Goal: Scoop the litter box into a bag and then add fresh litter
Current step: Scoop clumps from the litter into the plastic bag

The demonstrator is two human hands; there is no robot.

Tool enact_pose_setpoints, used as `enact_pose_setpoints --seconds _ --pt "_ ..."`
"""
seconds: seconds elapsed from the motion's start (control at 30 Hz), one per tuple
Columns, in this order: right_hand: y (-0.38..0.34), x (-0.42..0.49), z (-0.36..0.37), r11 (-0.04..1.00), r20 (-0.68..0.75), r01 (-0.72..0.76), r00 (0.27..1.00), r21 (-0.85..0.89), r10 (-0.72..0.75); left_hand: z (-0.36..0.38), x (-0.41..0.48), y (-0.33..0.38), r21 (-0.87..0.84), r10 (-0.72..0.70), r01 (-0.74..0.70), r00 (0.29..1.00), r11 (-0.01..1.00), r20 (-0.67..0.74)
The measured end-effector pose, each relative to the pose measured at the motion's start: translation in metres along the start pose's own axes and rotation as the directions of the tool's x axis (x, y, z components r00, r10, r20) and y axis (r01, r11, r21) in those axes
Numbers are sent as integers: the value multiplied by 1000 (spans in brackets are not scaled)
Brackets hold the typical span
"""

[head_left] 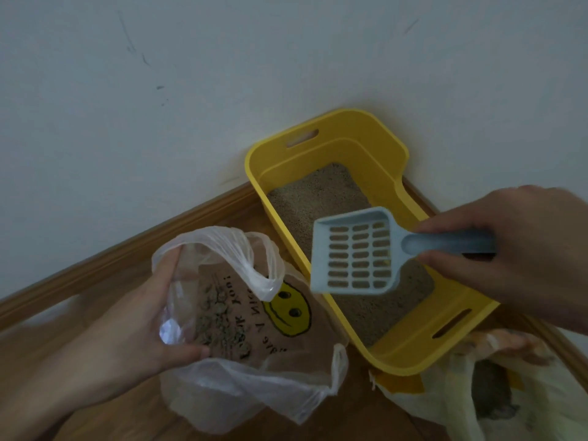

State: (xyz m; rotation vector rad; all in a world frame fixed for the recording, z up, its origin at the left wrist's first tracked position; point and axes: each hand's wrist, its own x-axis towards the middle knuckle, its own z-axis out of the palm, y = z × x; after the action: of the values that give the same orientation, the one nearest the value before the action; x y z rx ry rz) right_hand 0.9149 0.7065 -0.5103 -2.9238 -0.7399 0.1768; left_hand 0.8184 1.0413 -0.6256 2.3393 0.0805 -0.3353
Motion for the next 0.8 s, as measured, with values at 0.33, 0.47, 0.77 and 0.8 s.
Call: enact_pose_setpoints --seconds 0.33,0.47,0.77,0.8 --pt "-81 12 46 870 316 446 873 -210 -371 0 -2 -7 -45 14 -13 1000 999 19" --pt "-77 13 74 790 211 552 833 -267 -511 0 -3 -8 -59 28 -26 999 998 18" --pt "-57 3 74 789 61 545 832 -284 -552 5 -1 -21 -47 32 -32 999 998 4" --pt "-52 2 71 801 36 530 839 -279 -543 6 -1 -24 -48 27 -26 1000 999 13"
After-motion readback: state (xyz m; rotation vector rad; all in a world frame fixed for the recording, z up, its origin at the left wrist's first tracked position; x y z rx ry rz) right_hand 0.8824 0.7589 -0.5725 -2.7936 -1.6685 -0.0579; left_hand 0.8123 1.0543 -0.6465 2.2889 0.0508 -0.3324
